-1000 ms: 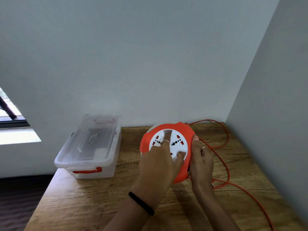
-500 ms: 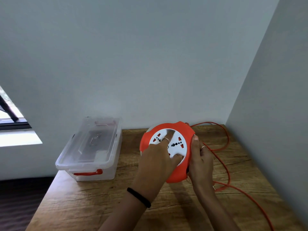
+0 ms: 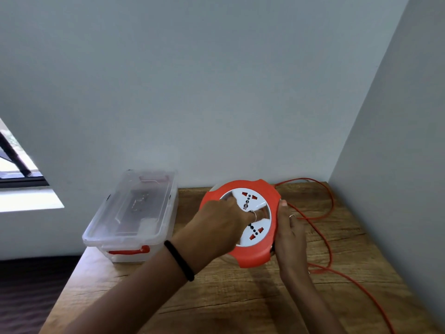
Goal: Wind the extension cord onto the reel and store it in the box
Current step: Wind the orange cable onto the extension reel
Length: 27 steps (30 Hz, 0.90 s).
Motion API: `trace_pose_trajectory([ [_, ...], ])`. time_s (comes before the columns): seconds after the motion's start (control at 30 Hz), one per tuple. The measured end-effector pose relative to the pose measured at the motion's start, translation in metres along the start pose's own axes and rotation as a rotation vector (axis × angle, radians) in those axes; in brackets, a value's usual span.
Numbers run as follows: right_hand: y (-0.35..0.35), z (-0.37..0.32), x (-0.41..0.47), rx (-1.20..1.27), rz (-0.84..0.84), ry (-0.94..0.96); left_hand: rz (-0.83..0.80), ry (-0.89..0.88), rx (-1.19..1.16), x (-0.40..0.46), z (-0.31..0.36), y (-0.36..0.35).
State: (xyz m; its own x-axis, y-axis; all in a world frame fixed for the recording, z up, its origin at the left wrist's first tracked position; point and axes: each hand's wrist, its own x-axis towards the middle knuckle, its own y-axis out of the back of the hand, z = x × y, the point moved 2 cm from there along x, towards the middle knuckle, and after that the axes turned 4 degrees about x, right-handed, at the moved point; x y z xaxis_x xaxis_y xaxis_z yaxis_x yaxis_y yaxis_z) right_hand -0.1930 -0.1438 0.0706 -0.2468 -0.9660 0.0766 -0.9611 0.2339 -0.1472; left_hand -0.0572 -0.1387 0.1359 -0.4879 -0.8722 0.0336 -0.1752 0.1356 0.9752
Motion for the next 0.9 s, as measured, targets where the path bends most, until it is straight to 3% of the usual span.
trace_pose_trajectory([
  [0.13, 0.0, -0.002, 0.001, -0.015, -0.004, -0.03, 0.001, -0.125, 0.14, 0.001, -0.004, 0.002],
  [0.3, -0.002, -0.008, 0.008, -0.086, -0.034, -0.018, 0.092, -0.091, 0.126, 0.001, -0.014, 0.005],
  [0.57, -0.004, -0.005, 0.007, -0.103, -0.027, 0.0, 0.048, -0.065, 0.129, 0.004, -0.014, 0.007],
  [0.9, 0.005, -0.016, 0.013, -0.118, 0.014, 0.098, -0.073, -0.185, 0.208, 0.012, -0.007, 0.01],
])
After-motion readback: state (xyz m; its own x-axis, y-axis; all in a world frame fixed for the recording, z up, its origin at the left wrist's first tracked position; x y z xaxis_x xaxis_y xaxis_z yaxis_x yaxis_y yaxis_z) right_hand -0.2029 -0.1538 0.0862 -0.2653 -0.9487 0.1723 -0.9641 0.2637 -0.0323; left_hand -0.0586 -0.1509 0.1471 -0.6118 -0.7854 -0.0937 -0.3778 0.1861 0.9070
